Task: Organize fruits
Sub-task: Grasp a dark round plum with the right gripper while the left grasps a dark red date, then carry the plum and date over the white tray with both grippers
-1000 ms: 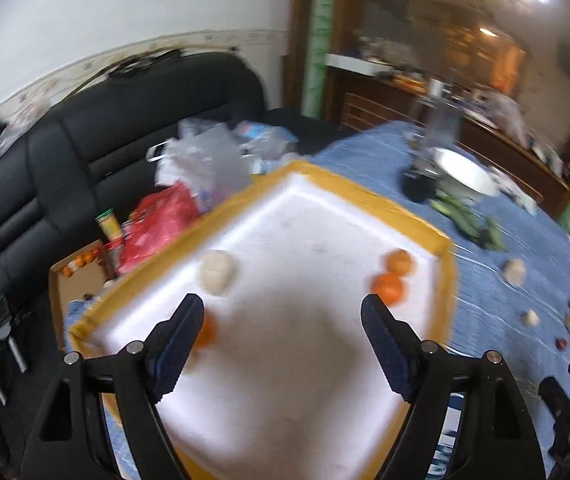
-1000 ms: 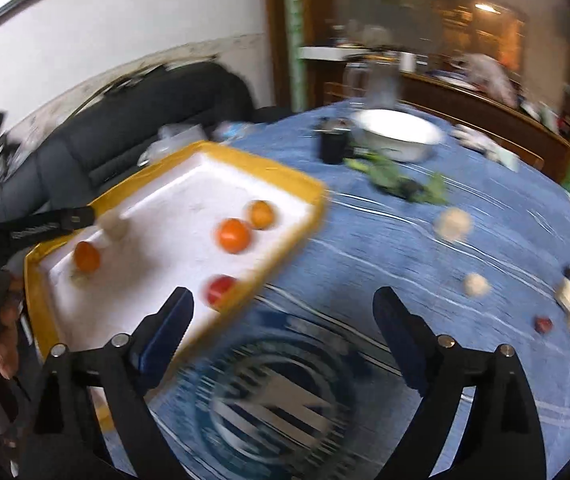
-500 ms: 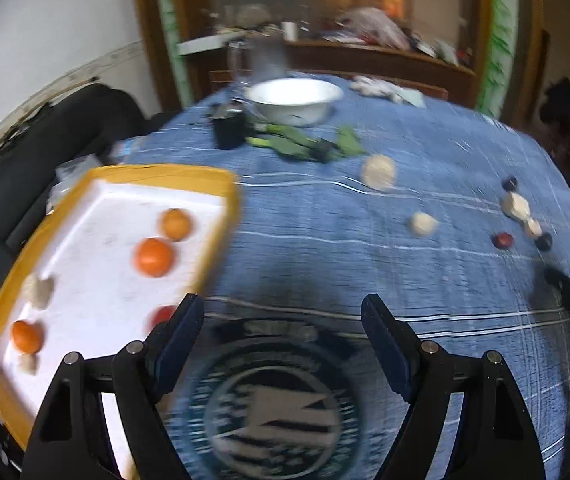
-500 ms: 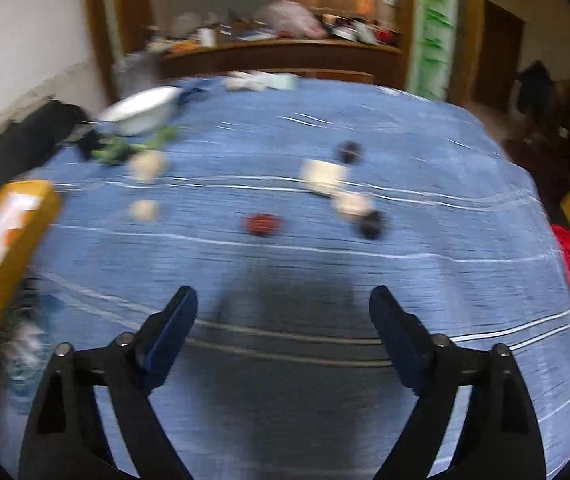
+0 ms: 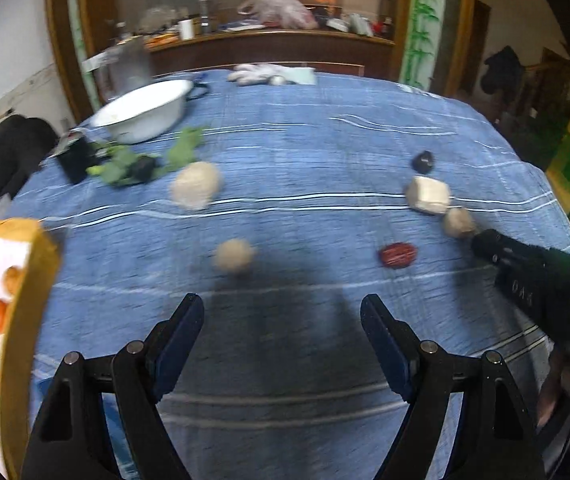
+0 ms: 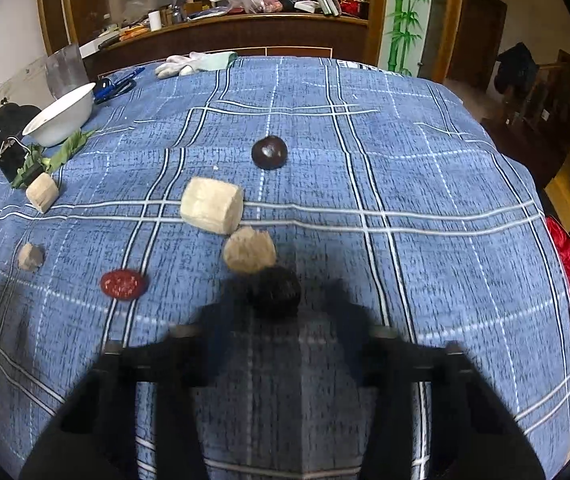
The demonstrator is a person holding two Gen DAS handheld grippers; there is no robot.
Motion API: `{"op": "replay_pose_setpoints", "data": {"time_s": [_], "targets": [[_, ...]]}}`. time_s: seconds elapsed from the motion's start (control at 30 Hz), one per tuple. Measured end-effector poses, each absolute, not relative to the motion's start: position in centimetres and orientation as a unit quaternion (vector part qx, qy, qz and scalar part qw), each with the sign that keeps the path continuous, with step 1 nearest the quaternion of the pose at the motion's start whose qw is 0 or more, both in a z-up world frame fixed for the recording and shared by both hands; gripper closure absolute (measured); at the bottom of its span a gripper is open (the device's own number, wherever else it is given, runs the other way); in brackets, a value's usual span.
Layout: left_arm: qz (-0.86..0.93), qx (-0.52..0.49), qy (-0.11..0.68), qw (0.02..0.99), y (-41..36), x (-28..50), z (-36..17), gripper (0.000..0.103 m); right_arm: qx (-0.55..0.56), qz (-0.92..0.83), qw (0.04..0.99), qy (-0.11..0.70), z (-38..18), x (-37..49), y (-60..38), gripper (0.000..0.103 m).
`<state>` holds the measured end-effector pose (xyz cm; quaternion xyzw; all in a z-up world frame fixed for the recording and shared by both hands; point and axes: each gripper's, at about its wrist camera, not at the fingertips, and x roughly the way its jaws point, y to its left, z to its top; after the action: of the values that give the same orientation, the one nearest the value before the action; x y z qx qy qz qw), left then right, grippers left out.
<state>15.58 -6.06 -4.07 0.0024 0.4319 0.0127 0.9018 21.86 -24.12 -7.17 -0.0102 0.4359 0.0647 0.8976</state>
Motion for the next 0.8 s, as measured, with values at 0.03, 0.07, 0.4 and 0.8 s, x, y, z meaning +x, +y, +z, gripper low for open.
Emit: {"op": "replay_pose_setpoints", "data": {"time_s": [0.03, 0.07, 0.4, 0.8], "targets": [[0.006, 0.002, 0.431, 0.902, -7.0, 16.1, -4.3, 0.023, -0.008, 0.066, 0.897, 0.437, -7.2, 21.8, -24.2, 0.08], [0.0, 0.003, 0.429, 0.903, -7.6, 16.5, -4.4, 0.023, -0.006, 0.068, 0.896, 0.438, -7.2, 21.8, -24.3, 0.08], [-0.024, 0.024, 0.433, 0.901, -12.3, 20.2, -5.9, 0.07, 0.054, 0.061, 0.903, 0.421, -6.5, 19.8, -27.2, 0.08], [-0.048, -0.006, 0.44, 0.897, -8.5, 15.8, -4.6, 0.078, 0.056, 0.077, 0.906, 0.412, -5.8, 19.2, -26.7, 0.08]]}}
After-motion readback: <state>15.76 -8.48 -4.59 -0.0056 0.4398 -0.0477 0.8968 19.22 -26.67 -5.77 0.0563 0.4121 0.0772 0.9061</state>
